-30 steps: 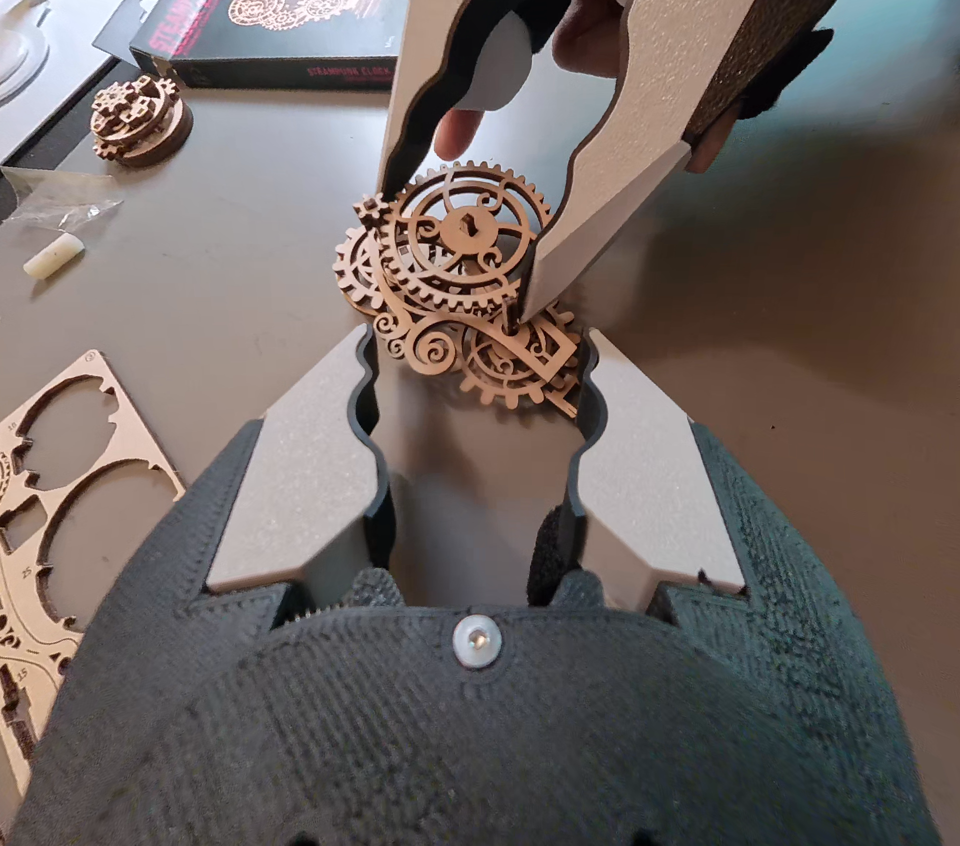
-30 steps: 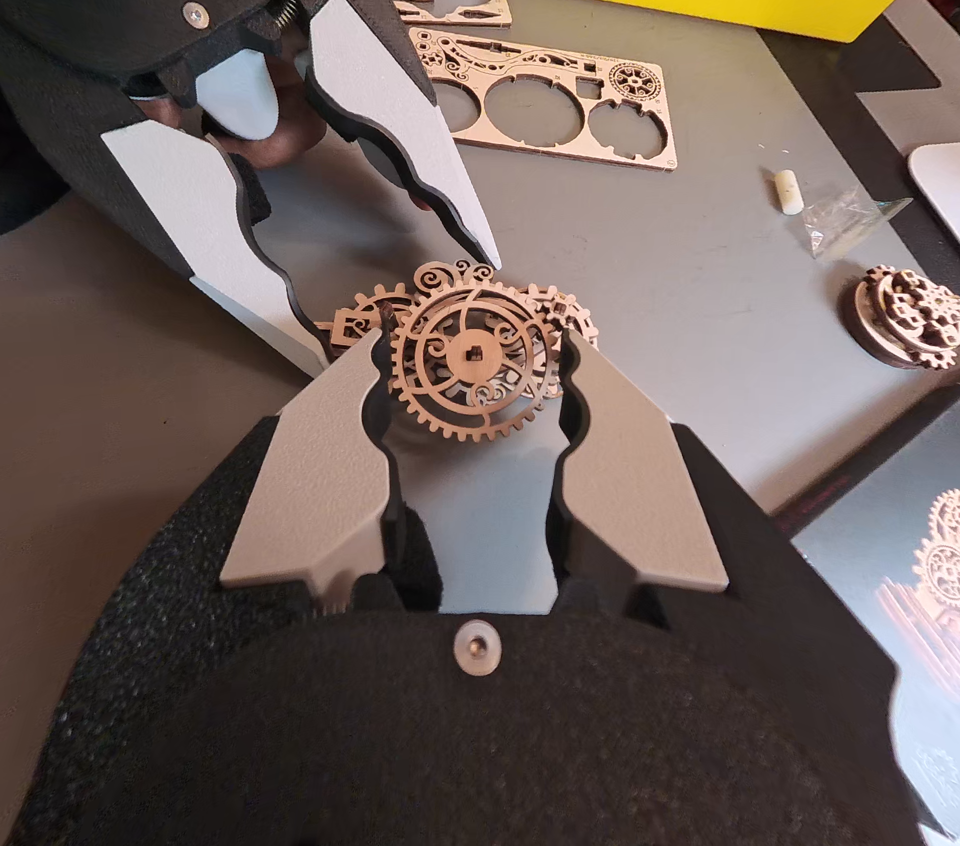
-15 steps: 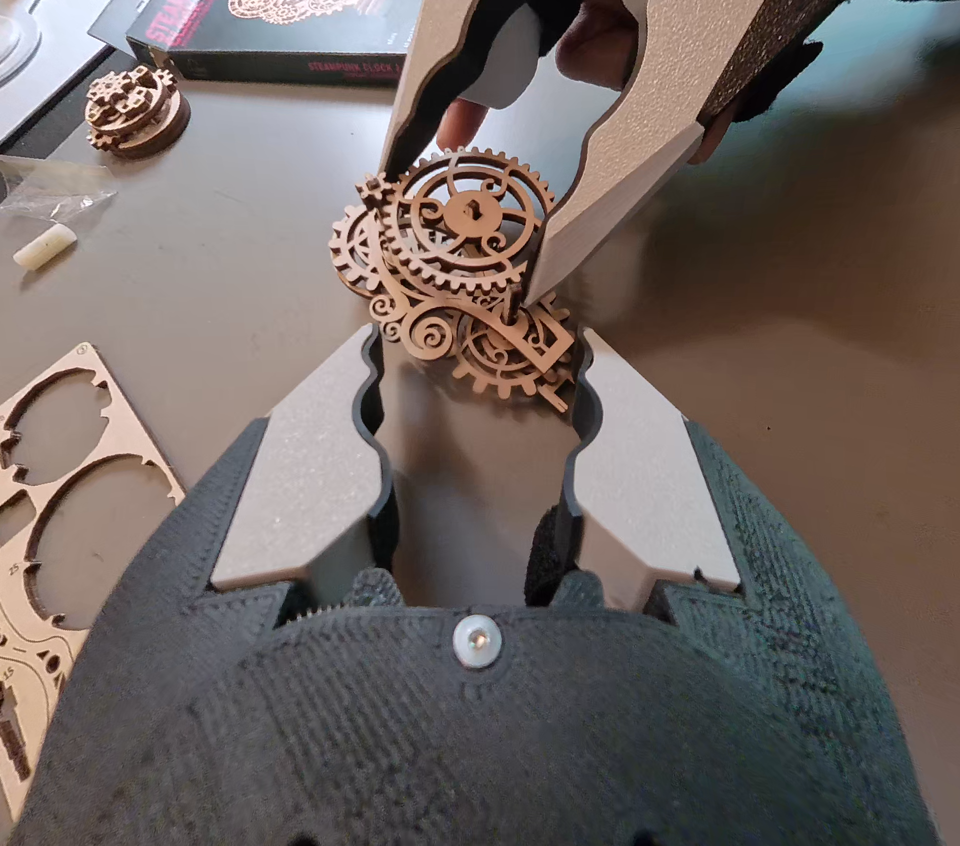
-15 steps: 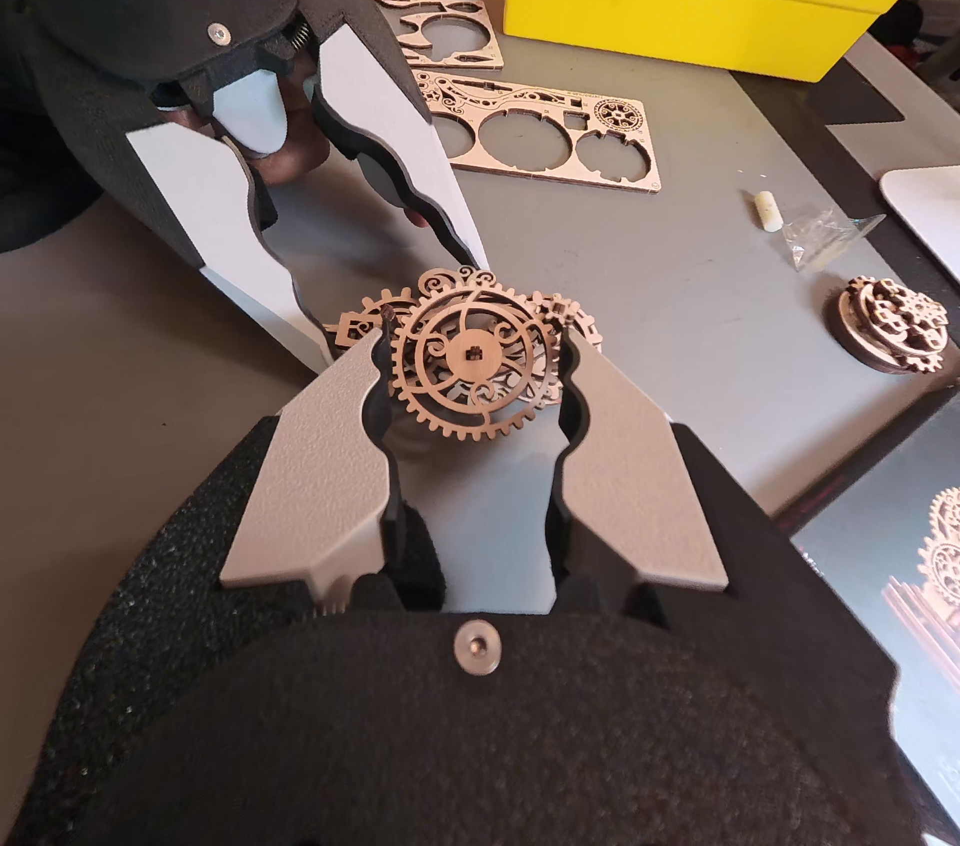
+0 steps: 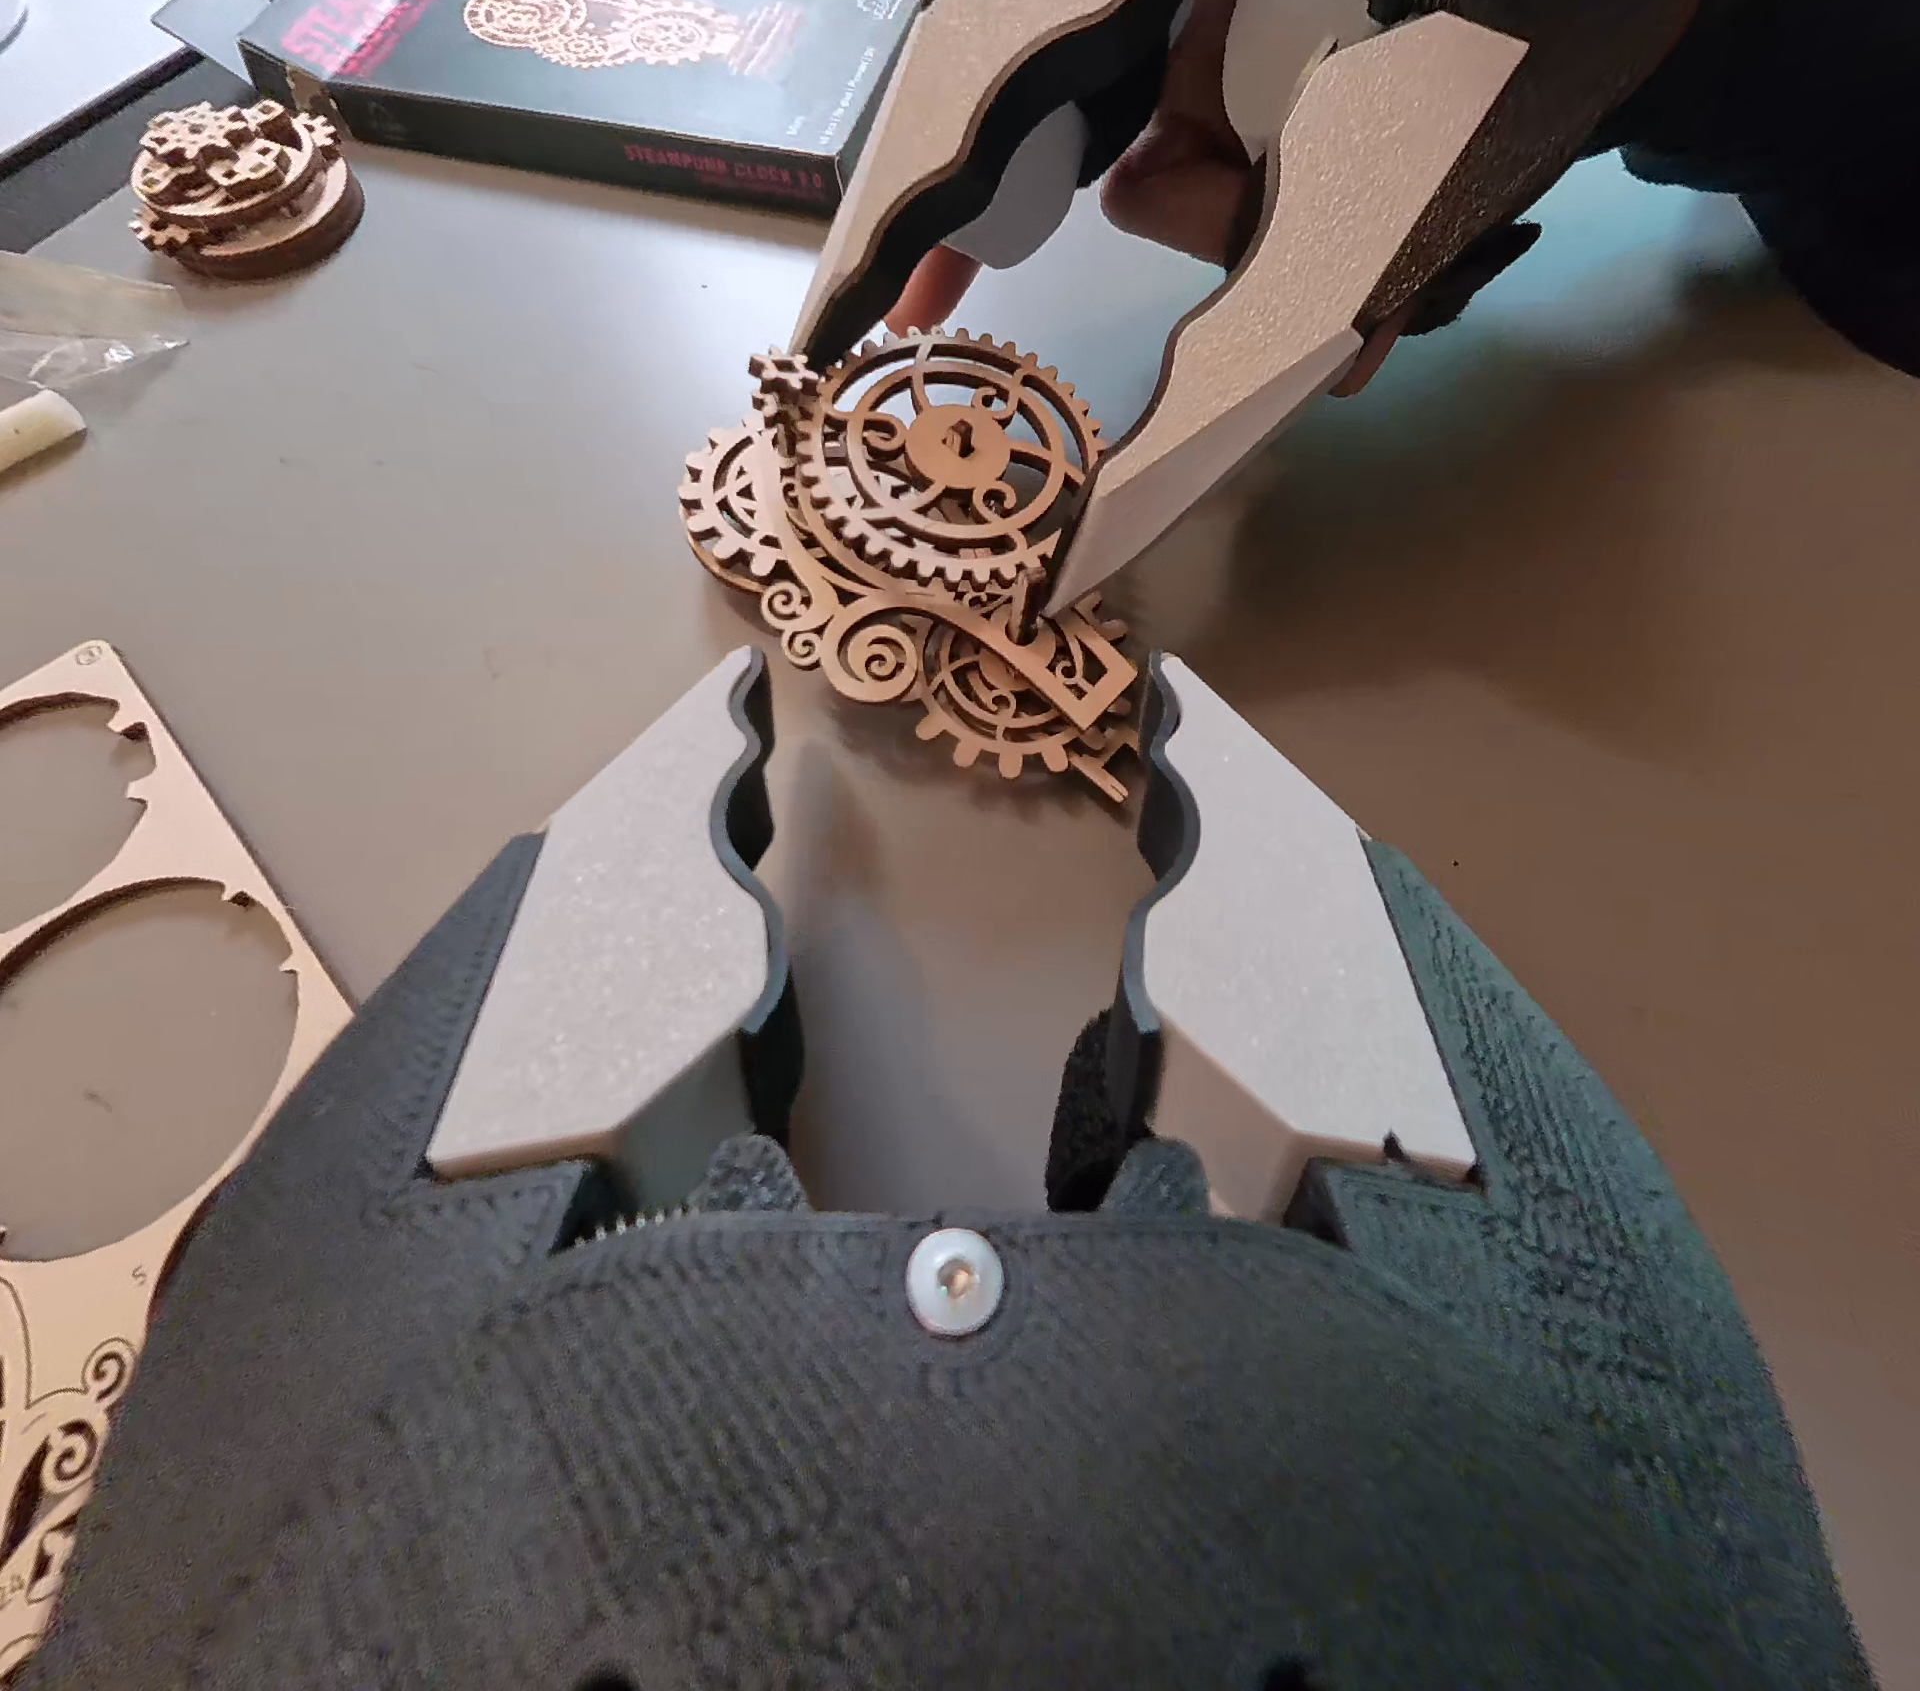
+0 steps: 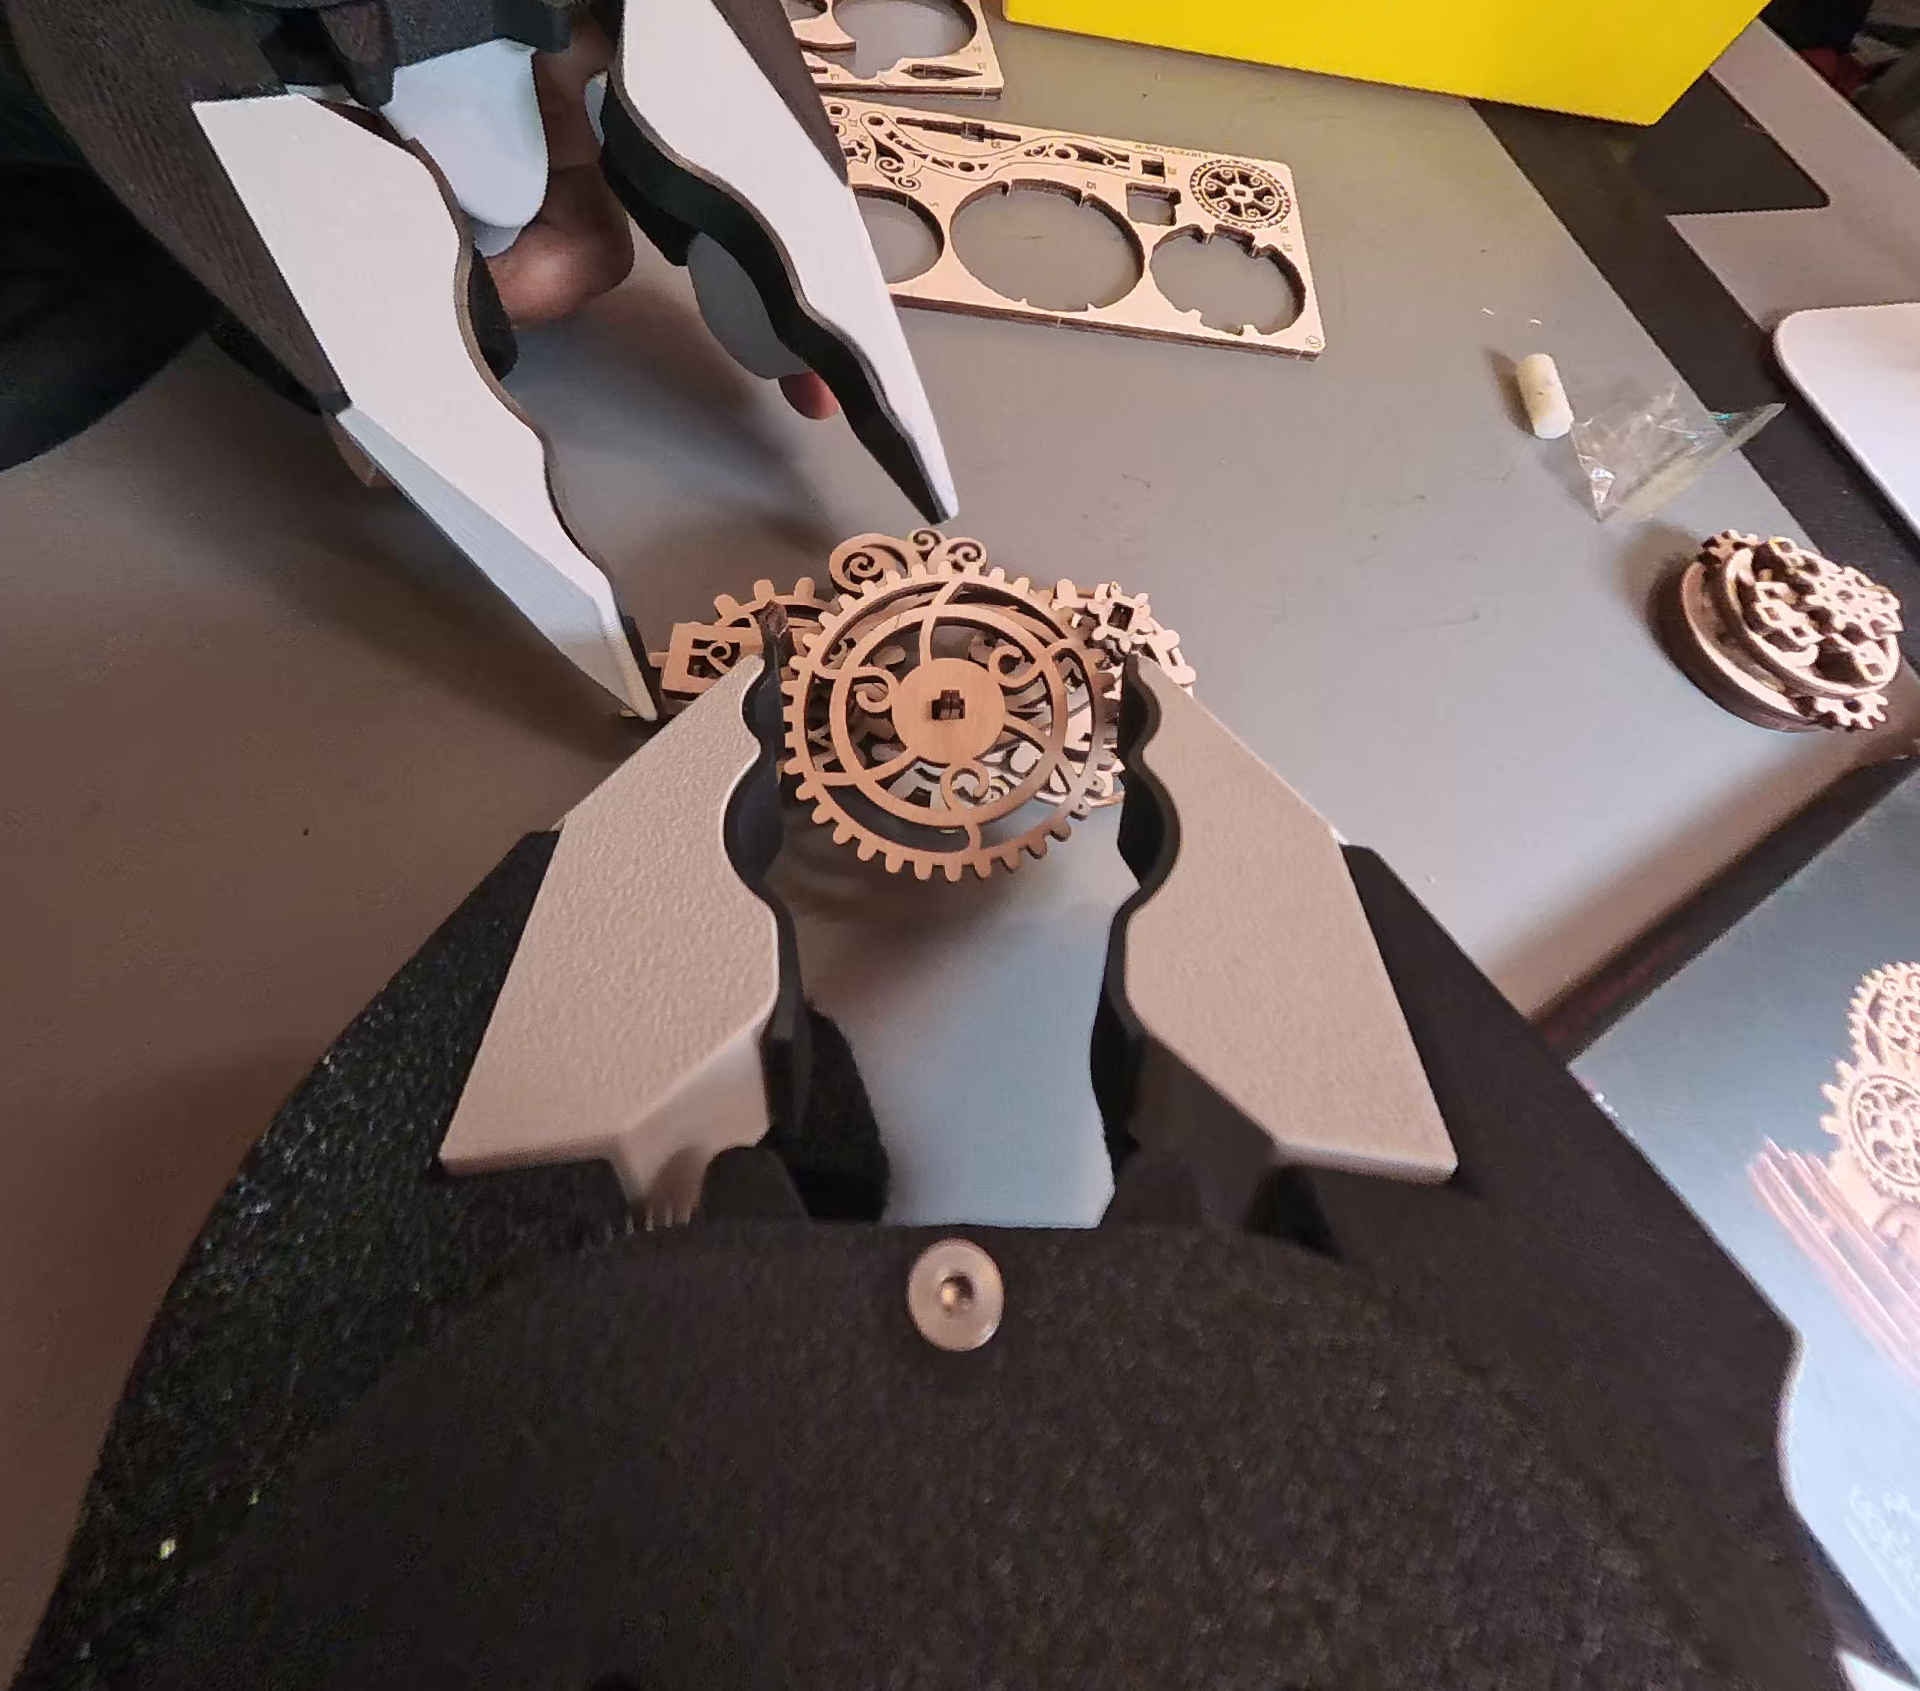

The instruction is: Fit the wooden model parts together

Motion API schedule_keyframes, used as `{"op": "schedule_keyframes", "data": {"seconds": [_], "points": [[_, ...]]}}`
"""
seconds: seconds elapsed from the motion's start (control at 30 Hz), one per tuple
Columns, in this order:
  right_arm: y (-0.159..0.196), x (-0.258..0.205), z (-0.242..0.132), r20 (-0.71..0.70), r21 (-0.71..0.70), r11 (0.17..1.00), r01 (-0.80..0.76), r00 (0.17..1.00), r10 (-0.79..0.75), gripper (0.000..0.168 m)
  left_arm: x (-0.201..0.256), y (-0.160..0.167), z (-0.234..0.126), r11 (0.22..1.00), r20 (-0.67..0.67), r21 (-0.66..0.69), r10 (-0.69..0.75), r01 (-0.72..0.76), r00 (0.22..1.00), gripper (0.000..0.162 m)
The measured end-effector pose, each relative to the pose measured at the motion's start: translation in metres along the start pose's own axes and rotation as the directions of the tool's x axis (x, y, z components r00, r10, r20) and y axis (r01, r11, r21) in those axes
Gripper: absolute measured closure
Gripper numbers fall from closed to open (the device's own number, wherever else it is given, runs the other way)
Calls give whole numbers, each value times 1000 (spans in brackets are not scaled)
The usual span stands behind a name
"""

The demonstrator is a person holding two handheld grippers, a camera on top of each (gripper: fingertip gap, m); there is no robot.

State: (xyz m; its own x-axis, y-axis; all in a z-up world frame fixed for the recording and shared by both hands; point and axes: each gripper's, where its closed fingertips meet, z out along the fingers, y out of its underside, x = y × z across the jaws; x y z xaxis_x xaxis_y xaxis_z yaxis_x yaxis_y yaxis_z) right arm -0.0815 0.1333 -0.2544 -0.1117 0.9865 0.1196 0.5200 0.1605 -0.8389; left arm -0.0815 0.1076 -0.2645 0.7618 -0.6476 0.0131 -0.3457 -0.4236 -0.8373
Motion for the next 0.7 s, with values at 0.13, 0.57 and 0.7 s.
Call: {"op": "schedule_keyframes", "data": {"seconds": [0.13,0.57,0.7], "points": [[-1,0,1,2,0,1000,-2,1000,2,105,1,0,0,1000,-11,0,-6,6,1000,94],[1,-8,-3,88,6,1000,23,996,-23,105,-3,-5,-7,997,-36,55,-53,55,998,93],[7,-17,-13,198,-38,994,99,976,-89,105,-1,-6,-8,995,-63,67,-64,68,996,93]]}}
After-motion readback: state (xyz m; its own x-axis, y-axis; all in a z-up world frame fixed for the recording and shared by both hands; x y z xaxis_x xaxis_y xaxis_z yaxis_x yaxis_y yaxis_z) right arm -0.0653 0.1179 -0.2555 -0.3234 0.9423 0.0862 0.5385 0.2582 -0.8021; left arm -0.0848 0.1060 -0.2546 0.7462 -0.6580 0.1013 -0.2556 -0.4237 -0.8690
